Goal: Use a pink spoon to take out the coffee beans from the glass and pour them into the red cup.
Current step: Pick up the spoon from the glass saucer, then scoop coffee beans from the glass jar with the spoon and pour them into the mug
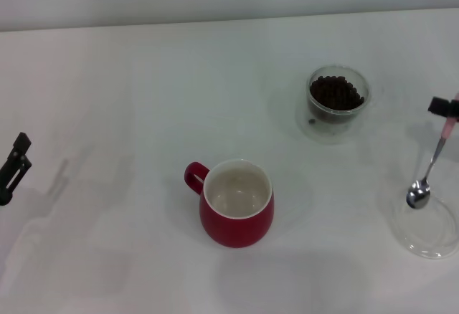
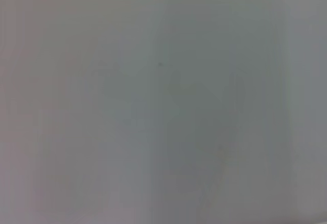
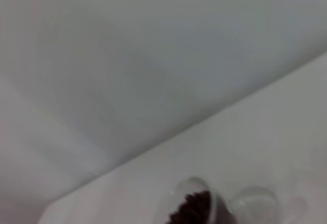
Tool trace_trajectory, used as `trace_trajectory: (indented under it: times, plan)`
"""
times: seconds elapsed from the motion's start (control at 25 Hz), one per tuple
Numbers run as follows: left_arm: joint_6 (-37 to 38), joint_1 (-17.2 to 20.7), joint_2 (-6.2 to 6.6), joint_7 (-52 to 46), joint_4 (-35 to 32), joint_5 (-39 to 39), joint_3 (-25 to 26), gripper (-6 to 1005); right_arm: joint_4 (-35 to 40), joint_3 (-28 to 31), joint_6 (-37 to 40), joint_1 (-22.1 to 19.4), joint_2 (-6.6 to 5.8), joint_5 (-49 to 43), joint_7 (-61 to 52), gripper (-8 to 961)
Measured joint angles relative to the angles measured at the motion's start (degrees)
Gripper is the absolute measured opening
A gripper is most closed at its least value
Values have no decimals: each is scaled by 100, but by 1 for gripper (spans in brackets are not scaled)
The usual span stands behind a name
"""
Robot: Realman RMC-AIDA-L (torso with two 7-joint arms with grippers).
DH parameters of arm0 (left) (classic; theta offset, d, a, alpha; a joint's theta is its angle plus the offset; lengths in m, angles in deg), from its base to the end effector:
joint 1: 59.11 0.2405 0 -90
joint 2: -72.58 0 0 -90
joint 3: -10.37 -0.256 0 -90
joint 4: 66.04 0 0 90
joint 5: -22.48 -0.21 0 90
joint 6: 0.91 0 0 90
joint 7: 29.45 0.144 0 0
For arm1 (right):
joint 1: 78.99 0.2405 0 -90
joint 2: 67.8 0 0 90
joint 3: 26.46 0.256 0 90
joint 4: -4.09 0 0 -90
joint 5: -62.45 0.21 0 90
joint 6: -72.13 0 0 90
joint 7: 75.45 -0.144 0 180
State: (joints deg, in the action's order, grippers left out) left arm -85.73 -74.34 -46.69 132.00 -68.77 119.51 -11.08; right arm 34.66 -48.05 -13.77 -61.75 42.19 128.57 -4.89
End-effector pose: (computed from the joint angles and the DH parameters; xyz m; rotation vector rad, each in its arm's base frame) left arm -0.3526 0.2440 -0.0157 -1.8455 -0.4415 -0.7623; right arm 0.3866 0.2717 0.0868 -1.9341 1.6049 0.8899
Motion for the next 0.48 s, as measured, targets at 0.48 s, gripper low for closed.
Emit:
trace_trajectory:
  times: [0.48]
  plan:
    - [-1, -24, 0, 9, 0, 0, 0, 758, 212, -37, -415, 489, 111, 586, 222, 146]
